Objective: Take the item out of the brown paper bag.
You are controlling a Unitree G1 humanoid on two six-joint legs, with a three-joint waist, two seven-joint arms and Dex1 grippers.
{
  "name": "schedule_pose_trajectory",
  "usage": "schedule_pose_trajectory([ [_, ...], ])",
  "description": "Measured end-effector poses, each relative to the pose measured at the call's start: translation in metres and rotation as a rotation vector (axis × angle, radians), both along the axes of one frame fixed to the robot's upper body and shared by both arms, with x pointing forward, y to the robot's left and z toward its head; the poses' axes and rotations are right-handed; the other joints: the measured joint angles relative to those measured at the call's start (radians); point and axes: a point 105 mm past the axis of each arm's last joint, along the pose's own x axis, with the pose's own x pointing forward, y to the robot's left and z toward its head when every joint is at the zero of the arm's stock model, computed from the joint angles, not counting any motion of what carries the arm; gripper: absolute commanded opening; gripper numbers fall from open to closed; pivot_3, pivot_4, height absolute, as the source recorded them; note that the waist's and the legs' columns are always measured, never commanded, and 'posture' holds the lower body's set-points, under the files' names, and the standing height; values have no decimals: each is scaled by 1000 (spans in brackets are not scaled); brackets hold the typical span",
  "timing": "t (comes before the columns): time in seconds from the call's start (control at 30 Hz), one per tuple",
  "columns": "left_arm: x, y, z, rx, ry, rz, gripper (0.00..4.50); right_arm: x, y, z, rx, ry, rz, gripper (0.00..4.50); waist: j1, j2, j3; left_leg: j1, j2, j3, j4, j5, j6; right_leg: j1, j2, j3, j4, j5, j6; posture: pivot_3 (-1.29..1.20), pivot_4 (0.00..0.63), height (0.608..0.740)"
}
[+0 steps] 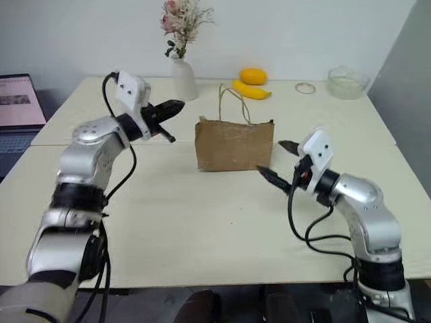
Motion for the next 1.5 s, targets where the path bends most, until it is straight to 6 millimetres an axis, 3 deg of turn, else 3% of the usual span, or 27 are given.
schedule_pose_trajectory([
  [0.1,13,-13,-2,47,1,-6,37,-9,8,4,2,-10,6,4500,-6,0,0,0,0,3,0,0,0,0,0,0,-1,0,0,0,150,740],
  [0.23,21,-26,-18,101,61,5,37,-14,9,5,13,1,-13,4500,-5,-1,0,-1,1,3,-1,0,0,-1,0,0,-1,0,0,0,150,740],
  [0.37,20,-31,-36,186,118,-27,37,-20,-2,-1,-19,20,-63,4500,-3,-1,0,-2,1,4,-2,0,0,-2,0,0,-1,0,1,0,150,740],
  [0.5,14,-36,-37,188,152,-111,37,-28,-11,-5,-41,34,-75,4500,-2,-1,0,-2,1,4,-1,0,0,-1,0,-1,-1,-1,1,0,150,740],
  [0.67,-1,-37,-41,208,213,-274,37,-46,-22,-24,-134,111,-39,4500,-2,-2,0,-1,1,4,-1,0,0,-1,0,0,-1,-1,1,0,150,740],
  [0.87,-22,-34,-53,263,265,-453,37,-52,-30,-23,-165,107,-31,4500,-1,-3,0,-1,2,4,1,0,0,1,0,0,0,-1,1,0,150,740],
  [1.17,-69,-38,-87,401,283,-741,37,-52,-40,-22,-193,97,-33,4500,0,-3,0,-1,4,3,3,0,0,1,-1,2,1,-1,1,0,150,740],
  [1.37,-104,-40,-113,417,345,-832,37,-50,-45,-20,-205,87,-38,4500,0,-3,0,-1,5,1,9,0,0,2,0,2,4,-1,1,0,150,740],
  [1.43,-112,-38,-111,421,334,-825,37,-50,-46,-19,-218,82,-32,4500,0,-3,0,-1,5,0,10,0,0,2,0,1,5,-1,1,0,150,740],
  [1.5,-108,-40,-93,428,217,-752,208,-51,-46,-19,-220,79,-27,4500,4,-3,0,-1,5,-2,10,0,0,2,-1,1,6,-1,1,0,150,740],
])
